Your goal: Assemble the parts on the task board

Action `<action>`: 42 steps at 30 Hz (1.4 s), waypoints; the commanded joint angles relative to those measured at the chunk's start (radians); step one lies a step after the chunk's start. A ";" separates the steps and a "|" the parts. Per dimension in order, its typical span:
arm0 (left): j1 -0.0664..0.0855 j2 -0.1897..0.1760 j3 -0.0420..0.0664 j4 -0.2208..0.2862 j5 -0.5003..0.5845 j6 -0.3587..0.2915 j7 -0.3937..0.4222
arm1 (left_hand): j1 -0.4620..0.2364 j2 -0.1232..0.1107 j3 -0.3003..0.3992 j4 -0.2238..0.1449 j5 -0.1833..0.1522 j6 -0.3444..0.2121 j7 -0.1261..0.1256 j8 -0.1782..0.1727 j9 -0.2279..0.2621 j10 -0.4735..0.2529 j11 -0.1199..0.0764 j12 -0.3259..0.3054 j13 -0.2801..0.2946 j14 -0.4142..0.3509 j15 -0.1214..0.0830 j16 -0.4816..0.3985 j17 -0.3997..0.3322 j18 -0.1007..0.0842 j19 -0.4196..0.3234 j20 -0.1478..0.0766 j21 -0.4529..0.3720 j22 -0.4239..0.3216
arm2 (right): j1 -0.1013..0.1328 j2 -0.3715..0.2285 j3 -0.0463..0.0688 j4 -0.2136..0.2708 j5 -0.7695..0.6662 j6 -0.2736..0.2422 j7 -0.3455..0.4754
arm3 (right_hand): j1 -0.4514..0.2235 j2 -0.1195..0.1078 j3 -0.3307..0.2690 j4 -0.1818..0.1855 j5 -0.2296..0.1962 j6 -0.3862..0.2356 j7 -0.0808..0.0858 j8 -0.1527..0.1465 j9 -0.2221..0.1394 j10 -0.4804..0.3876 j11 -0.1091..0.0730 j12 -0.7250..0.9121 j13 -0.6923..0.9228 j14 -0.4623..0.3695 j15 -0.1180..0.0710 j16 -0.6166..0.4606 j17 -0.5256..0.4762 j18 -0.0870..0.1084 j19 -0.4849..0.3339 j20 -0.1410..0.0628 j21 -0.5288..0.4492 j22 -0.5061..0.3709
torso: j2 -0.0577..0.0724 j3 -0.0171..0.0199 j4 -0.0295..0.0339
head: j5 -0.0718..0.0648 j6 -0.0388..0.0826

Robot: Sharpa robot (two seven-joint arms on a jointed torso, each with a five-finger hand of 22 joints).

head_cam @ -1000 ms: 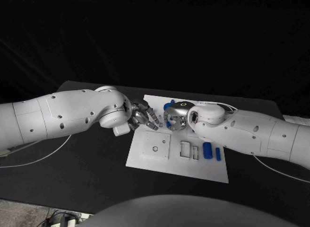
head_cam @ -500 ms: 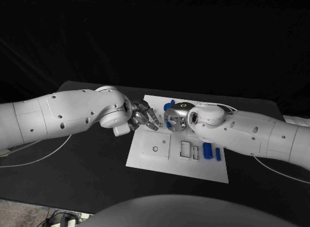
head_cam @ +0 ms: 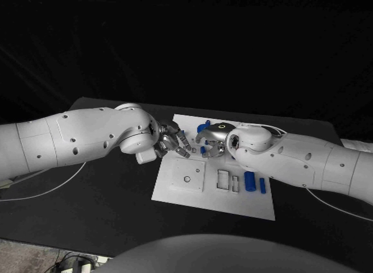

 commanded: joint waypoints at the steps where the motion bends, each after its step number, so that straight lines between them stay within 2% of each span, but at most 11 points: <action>1: -0.001 0.002 0.000 0.000 0.006 0.013 -0.002 | -0.016 0.009 -0.003 0.015 -0.027 0.001 0.004 0.007 -0.005 0.034 0.007 -0.005 0.155 0.103 0.007 0.002 0.263 0.014 -0.004 0.004 -0.005 0.181 | -0.002 -0.007 -0.001 -0.002 0.002 -0.058 0.031 | -0.015 -0.001 -0.021 0.010 -0.041 -0.011 -0.003 -0.012 -0.012 0.104 -0.008 0.003 0.263 0.102 -0.009 0.003 0.263 0.020 0.012 -0.009 -0.002 0.218 | -0.001 -0.0004 -0.0001 | 0.001 0.000; 6: -0.002 -0.001 0.000 -0.001 0.006 0.011 -0.003 | -0.045 0.009 -0.030 0.048 -0.131 0.003 0.002 0.016 -0.017 0.035 0.007 -0.003 0.155 0.103 0.008 0.002 0.263 0.014 -0.001 0.007 -0.004 0.182 | -0.001 -0.036 -0.001 0.022 0.037 -0.114 0.063 | -0.046 -0.023 -0.068 0.055 -0.103 -0.011 -0.007 -0.021 -0.028 0.104 -0.012 0.003 0.263 0.102 -0.013 0.003 0.263 0.019 0.016 -0.013 0.001 0.220 | -0.001 0.0001 -0.0017 | 0.004 0.000; 12: -0.004 -0.004 0.000 -0.006 0.006 0.013 -0.006 | -0.047 0.009 -0.040 0.057 -0.158 0.011 0.004 0.024 -0.021 0.035 0.008 -0.003 0.154 0.103 0.008 0.002 0.263 0.014 0.000 0.007 -0.006 0.181 | 0.011 -0.088 -0.001 0.081 0.074 -0.132 0.084 | -0.056 -0.056 -0.116 0.119 -0.104 0.001 -0.007 -0.023 -0.037 0.104 -0.012 0.003 0.263 0.102 -0.015 0.003 0.263 0.019 0.016 -0.016 0.001 0.220 | -0.002 0.0005 -0.0046 | -0.003 0.000; 16: -0.006 -0.004 0.000 -0.007 0.003 0.000 -0.001 | -0.063 0.013 -0.056 0.077 -0.192 0.024 0.006 0.035 -0.024 0.036 0.010 -0.002 0.155 0.103 0.010 0.002 0.263 0.014 0.001 0.009 -0.005 0.182 | 0.027 -0.137 0.000 0.132 0.119 -0.160 0.112 | -0.061 -0.044 -0.169 0.155 -0.105 0.015 -0.003 -0.021 -0.043 0.104 -0.010 0.003 0.263 0.102 -0.014 0.003 0.263 0.018 0.019 -0.014 0.004 0.221 | -0.005 0.0015 -0.0073 | -0.003 0.000; 19: -0.006 -0.004 0.000 -0.006 -0.007 -0.013 -0.002 | -0.137 0.027 -0.100 0.112 -0.257 0.069 0.011 0.070 -0.020 0.038 0.017 0.000 0.156 0.103 0.015 0.002 0.263 0.013 0.003 0.013 -0.005 0.183 | 0.046 -0.180 -0.001 0.169 0.152 -0.199 0.144 | -0.077 -0.030 -0.208 0.189 -0.105 0.038 0.000 -0.014 -0.046 0.104 -0.007 0.003 0.263 0.102 -0.012 0.003 0.263 0.015 0.028 -0.013 0.016 0.225 | -0.009 0.0026 -0.0102 | -0.003 0.000; 21: -0.006 -0.005 0.000 -0.004 -0.016 -0.019 -0.009 | -0.210 0.044 -0.136 0.112 -0.272 0.121 0.011 0.107 -0.011 0.041 0.025 0.003 0.159 0.103 0.023 0.002 0.263 0.012 0.006 0.018 -0.003 0.184 | 0.062 -0.212 -0.001 0.195 0.185 -0.225 0.166 | -0.120 0.008 -0.222 0.230 -0.104 0.063 0.003 -0.003 -0.045 0.104 -0.005 0.003 0.263 0.102 -0.010 0.003 0.263 0.011 0.038 -0.013 0.030 0.230 | -0.012 0.0032 -0.0141 | -0.002 0.000; 25: 0.002 0.000 0.002 -0.009 -0.037 -0.013 -0.037 | -0.308 0.072 -0.191 0.115 -0.266 0.203 -0.008 0.173 0.012 0.053 0.016 0.012 0.176 0.103 0.016 0.002 0.263 0.011 0.012 0.017 0.007 0.187 | 0.096 -0.273 -0.001 0.241 0.262 -0.259 0.207 | -0.190 0.073 -0.243 0.238 -0.087 0.131 0.009 0.027 -0.036 0.104 0.001 0.003 0.263 0.102 -0.004 0.003 0.263 0.004 0.057 -0.009 0.056 0.240 | -0.017 0.0046 -0.0231 | -0.001 0.000; 27: 0.010 0.007 0.002 -0.018 -0.050 0.009 -0.068 | -0.335 0.082 -0.214 0.117 -0.255 0.246 -0.023 0.212 0.030 0.063 0.001 0.020 0.192 0.103 0.006 0.002 0.263 0.010 0.017 0.009 0.014 0.189 | 0.112 -0.301 -0.001 0.263 0.297 -0.267 0.219 | -0.236 0.115 -0.255 0.240 -0.026 0.174 0.009 0.048 -0.026 0.104 0.003 0.003 0.263 0.102 -0.002 0.003 0.263 0.000 0.068 -0.006 0.070 0.245 | -0.018 0.0053 -0.0279 | -0.005 0.000; 31: 0.039 0.045 0.004 -0.066 -0.073 0.163 -0.195 | -0.420 0.114 -0.266 0.117 -0.266 0.288 -0.043 0.257 0.059 0.071 -0.015 0.026 0.204 0.103 -0.010 0.002 0.263 0.011 0.017 -0.007 0.010 0.188 | 0.138 -0.353 -0.002 0.299 0.369 -0.257 0.224 | -0.283 0.169 -0.274 0.242 0.040 0.205 0.006 0.069 -0.006 0.104 0.006 0.003 0.263 0.102 0.001 0.003 0.263 -0.003 0.076 -0.003 0.081 0.249 | -0.020 0.0070 -0.0423 | -0.002 0.000; 37: 0.075 0.116 0.008 -0.149 -0.051 0.340 -0.334 | -0.450 0.131 -0.297 0.114 -0.242 0.298 -0.046 0.244 0.067 0.077 -0.020 0.031 0.213 0.103 -0.014 0.002 0.263 0.010 0.018 -0.012 0.010 0.188 | 0.148 -0.383 -0.007 0.315 0.448 -0.205 0.211 | -0.284 0.197 -0.281 0.241 0.091 0.200 0.009 0.074 0.007 0.104 0.011 0.003 0.263 0.102 0.006 0.003 0.263 0.001 0.066 0.002 0.069 0.244 | -0.016 0.0120 -0.0722 | 0.000 0.000; 42: 0.086 0.181 0.017 -0.229 0.011 0.409 -0.388 | -0.402 0.132 -0.298 0.103 -0.151 0.311 -0.047 0.204 0.064 0.092 -0.022 0.041 0.236 0.103 -0.018 0.002 0.263 0.006 0.031 -0.016 0.030 0.194 | 0.149 -0.412 -0.010 0.341 0.476 -0.192 0.207 | -0.269 0.203 -0.284 0.240 0.128 0.199 0.010 0.080 0.018 0.104 0.014 0.003 0.263 0.102 0.009 0.003 0.263 0.002 0.063 0.005 0.067 0.243 | -0.009 0.0192 -0.0812 | 0.005 0.000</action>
